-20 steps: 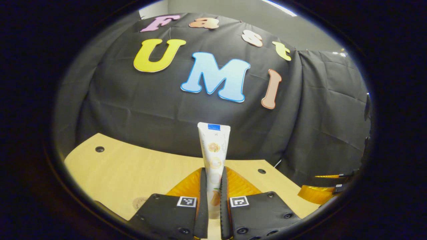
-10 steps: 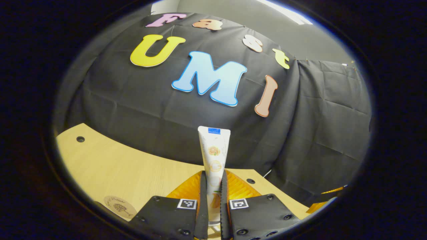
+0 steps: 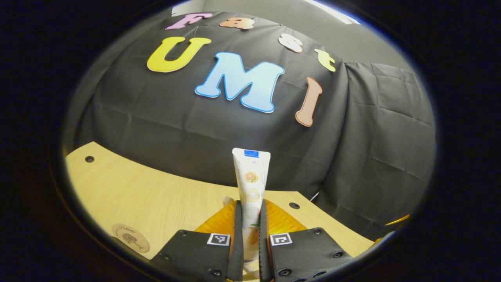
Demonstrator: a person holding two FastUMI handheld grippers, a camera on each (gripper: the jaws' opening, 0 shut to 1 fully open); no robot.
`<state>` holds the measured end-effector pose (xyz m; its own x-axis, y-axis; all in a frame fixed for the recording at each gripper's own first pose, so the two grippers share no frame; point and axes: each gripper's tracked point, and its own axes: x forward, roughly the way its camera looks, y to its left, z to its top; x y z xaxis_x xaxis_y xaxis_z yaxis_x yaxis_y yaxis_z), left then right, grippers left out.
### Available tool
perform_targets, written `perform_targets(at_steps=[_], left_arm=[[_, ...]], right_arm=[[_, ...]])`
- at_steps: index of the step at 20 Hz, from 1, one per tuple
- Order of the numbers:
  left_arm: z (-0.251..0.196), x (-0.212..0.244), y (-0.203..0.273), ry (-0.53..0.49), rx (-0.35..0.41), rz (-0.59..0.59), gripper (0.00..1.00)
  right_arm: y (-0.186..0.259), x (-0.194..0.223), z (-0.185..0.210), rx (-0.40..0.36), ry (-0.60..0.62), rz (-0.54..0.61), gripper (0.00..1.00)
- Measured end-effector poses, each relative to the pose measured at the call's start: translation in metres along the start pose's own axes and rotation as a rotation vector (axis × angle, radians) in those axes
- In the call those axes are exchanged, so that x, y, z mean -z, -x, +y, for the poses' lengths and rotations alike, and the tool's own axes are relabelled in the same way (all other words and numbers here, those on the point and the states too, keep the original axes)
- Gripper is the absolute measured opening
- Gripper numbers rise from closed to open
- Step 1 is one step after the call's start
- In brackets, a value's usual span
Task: Put the toothbrush and toothpaste on the desktop into the cup, then pick up the cup and place it on the coaster on the desktop.
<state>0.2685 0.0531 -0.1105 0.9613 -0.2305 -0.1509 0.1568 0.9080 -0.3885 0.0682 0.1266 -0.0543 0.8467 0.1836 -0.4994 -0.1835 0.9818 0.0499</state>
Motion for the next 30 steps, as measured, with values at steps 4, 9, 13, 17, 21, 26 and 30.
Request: perform_targets(at_steps=[4, 9, 13, 17, 21, 26, 30], left_arm=[[0.001, 0.004, 0.003, -0.014, -0.007, 0.02, 0.36], [0.002, -0.018, 0.019, -0.051, -0.014, -0.01, 0.89], [0.013, -0.034, 0.036, -0.082, -0.045, -0.019, 0.88], [0.028, -0.055, 0.062, -0.102, -0.084, -0.039, 0.96], [0.045, -0.072, 0.084, -0.14, -0.121, -0.059, 0.96], [0.064, -0.091, 0.107, -0.169, -0.17, -0.077, 0.96], [0.076, -0.09, 0.126, -0.153, -0.211, -0.07, 0.96]], right_arm=[[0.0, 0.004, 0.002, -0.006, 0.001, 0.011, 0.94], [-0.001, 0.006, 0.019, -0.035, 0.009, 0.015, 0.94], [-0.006, 0.001, 0.04, -0.073, 0.034, 0.009, 0.94], [-0.015, 0.0, 0.061, -0.119, 0.057, 0.022, 0.94], [-0.031, 0.004, 0.084, -0.162, 0.073, 0.061, 0.94], [-0.055, 0.015, 0.106, -0.199, 0.095, 0.13, 0.94], [-0.074, 0.021, 0.119, -0.209, 0.11, 0.177, 0.94]])
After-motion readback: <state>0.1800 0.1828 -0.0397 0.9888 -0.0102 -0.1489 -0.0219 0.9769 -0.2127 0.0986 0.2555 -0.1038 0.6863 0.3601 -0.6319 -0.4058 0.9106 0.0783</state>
